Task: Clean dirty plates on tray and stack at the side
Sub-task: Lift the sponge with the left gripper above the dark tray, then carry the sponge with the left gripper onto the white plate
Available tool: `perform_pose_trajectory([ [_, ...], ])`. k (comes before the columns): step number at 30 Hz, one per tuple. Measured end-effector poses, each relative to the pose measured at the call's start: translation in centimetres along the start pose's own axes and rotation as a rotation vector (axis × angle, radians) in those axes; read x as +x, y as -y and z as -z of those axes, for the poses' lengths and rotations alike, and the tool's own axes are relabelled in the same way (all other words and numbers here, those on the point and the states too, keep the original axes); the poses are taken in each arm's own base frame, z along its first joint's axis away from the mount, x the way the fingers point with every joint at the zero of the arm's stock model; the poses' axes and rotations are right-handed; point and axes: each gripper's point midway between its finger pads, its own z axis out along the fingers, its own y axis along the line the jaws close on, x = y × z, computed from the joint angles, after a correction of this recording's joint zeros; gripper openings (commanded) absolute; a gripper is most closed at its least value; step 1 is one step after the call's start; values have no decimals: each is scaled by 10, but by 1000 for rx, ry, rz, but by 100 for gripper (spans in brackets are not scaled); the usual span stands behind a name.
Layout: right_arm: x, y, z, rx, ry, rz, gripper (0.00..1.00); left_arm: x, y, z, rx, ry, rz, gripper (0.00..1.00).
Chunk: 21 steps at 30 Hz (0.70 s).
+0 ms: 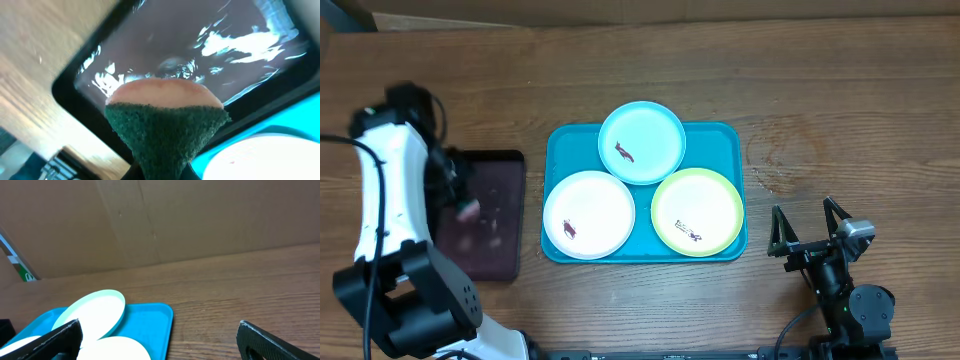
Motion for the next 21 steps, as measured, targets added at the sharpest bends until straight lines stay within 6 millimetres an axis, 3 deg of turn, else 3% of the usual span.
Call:
perform_pose_trajectory([
  [3, 0, 0, 0, 0, 0, 0, 100, -19, 15, 34, 84, 97, -5, 4],
  [6, 0, 0, 0, 0, 0, 0, 100, -17, 25, 39, 94, 133, -33, 4],
  [8, 0, 0, 0, 0, 0, 0, 100, -14, 32, 26, 79, 148, -46, 4],
  [11, 0, 0, 0, 0, 1, 0, 100, 1, 38, -23, 39, 120, -59, 4],
  [13, 0, 0, 0, 0, 0, 0, 100, 21, 31, -54, -4, 43, -67, 4],
  [15, 0, 0, 0, 0, 0, 0, 100, 33, 22, -67, -41, -14, -69, 4],
  [18, 0, 0, 0, 0, 0, 0, 100, 36, 8, -53, -68, -62, -56, 4],
  [21, 0, 0, 0, 0, 0, 0, 100, 16, 7, -9, -30, -26, -33, 4],
])
